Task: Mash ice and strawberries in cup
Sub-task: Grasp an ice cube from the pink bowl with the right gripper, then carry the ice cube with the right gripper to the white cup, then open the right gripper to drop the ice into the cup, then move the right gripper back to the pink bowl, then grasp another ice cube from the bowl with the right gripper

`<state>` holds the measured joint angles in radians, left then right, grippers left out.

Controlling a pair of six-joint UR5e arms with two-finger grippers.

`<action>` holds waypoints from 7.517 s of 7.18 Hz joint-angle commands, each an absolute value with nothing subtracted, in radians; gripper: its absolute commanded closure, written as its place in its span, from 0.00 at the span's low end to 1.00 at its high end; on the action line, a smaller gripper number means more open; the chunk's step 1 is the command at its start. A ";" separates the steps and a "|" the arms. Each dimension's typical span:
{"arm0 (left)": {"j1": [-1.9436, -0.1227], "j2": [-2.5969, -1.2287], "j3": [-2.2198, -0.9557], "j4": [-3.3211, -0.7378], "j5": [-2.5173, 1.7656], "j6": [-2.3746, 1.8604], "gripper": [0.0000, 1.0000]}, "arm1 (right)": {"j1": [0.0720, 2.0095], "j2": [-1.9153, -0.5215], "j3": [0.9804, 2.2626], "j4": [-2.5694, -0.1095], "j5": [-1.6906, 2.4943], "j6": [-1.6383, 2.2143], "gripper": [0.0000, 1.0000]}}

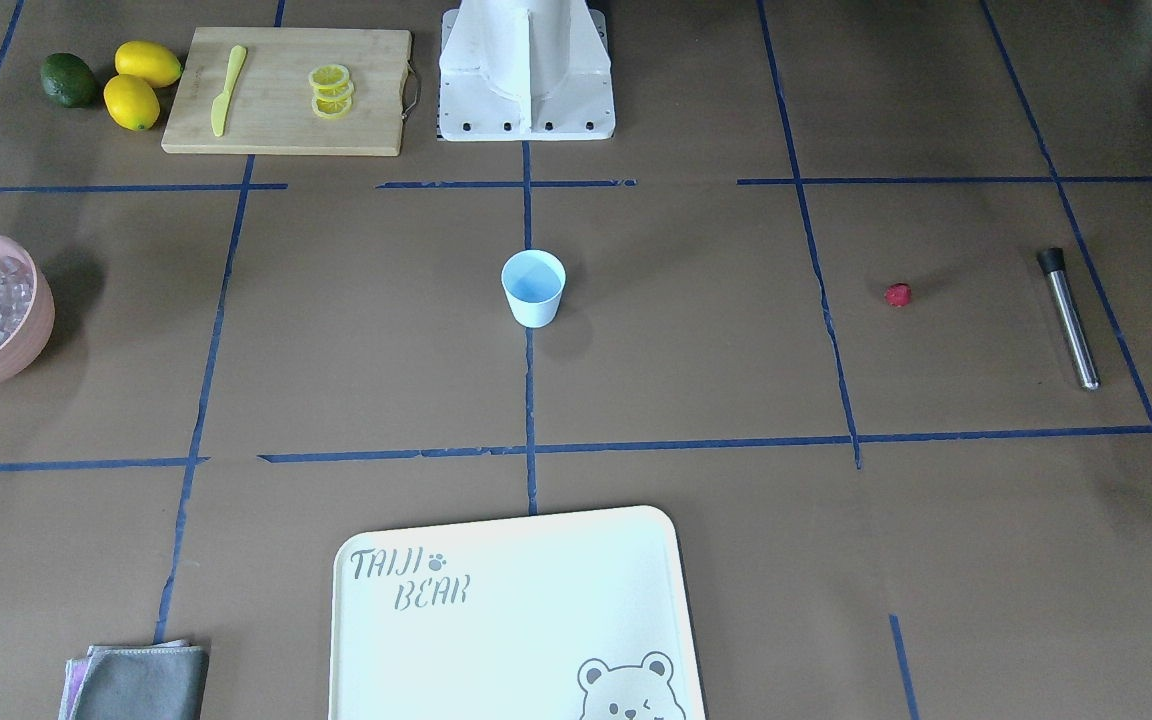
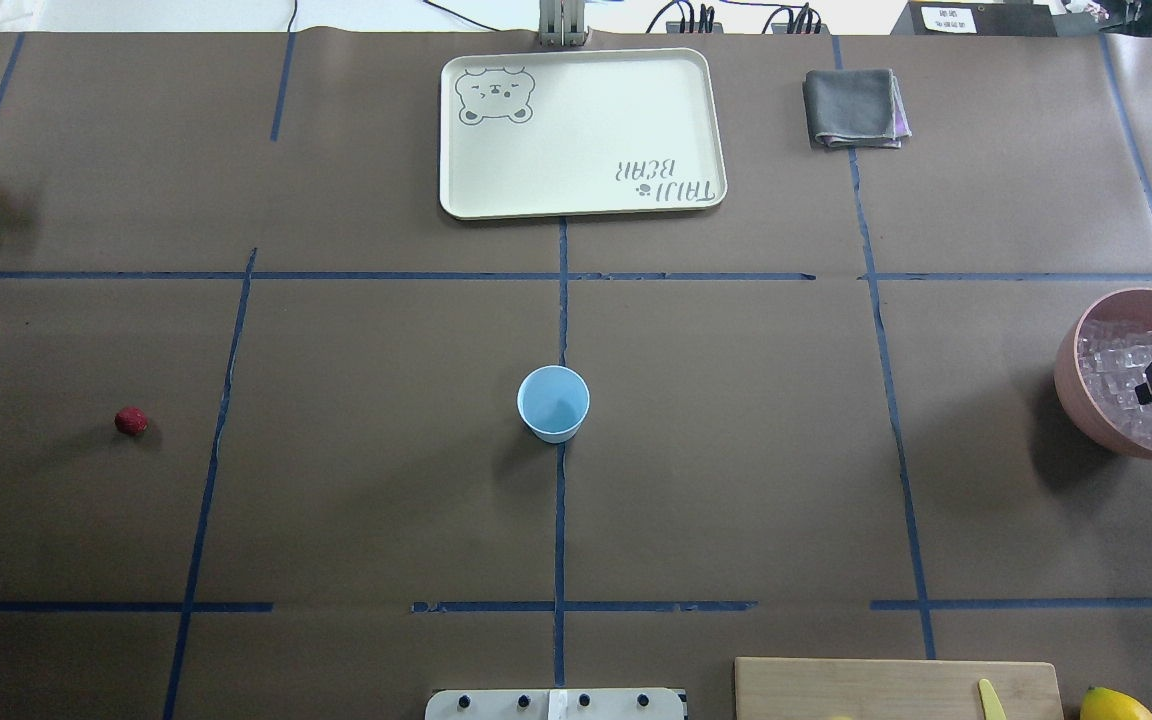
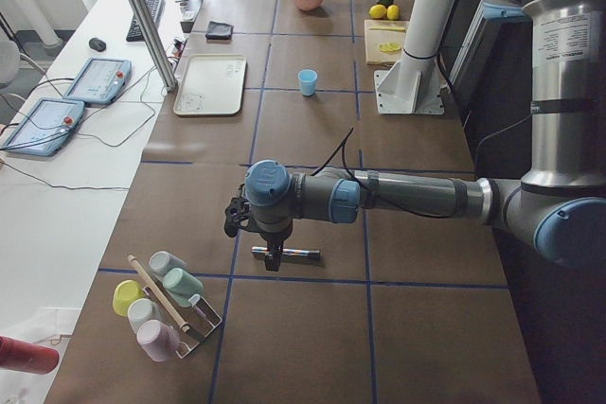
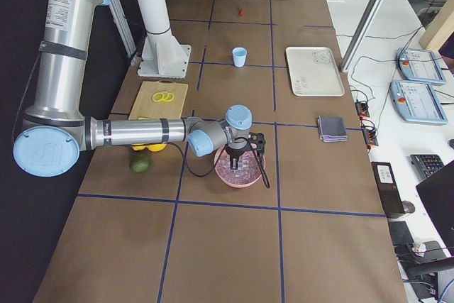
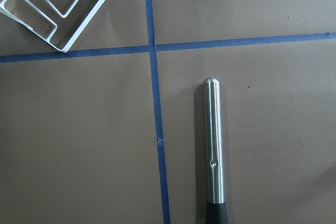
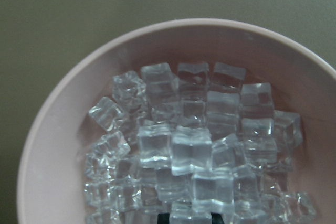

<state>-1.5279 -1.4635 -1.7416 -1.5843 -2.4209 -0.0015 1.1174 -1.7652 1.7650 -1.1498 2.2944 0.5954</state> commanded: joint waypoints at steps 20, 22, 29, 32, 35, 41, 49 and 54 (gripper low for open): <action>-1.529 -1.413 -1.807 -1.586 -2.424 -0.002 0.00 | 0.443 -0.914 1.739 -1.321 1.808 1.605 0.01; -1.529 -1.413 -1.807 -1.586 -2.425 -0.002 0.00 | 0.529 -0.998 1.881 -1.502 1.870 1.459 0.01; -1.529 -1.402 -1.819 -1.585 -2.425 -0.002 0.00 | 0.937 -1.702 2.071 -1.312 2.049 0.890 0.01; -1.529 -1.401 -1.822 -1.585 -2.425 -0.003 0.00 | 0.988 -1.778 1.982 -1.270 2.042 0.877 0.02; -1.529 -1.399 -1.822 -1.585 -2.425 -0.003 0.00 | 1.020 -1.838 1.967 -1.266 2.045 0.802 0.02; -1.529 -1.399 -1.822 -1.585 -2.425 -0.003 0.00 | 1.017 -1.801 1.841 -1.121 2.039 0.802 0.10; -1.529 -1.399 -1.821 -1.585 -2.425 -0.002 0.00 | 1.019 -1.776 1.809 -1.118 2.039 0.802 0.52; -1.529 -1.399 -1.822 -1.585 -2.425 -0.003 0.00 | 1.032 -1.792 1.883 -1.123 2.052 0.811 1.00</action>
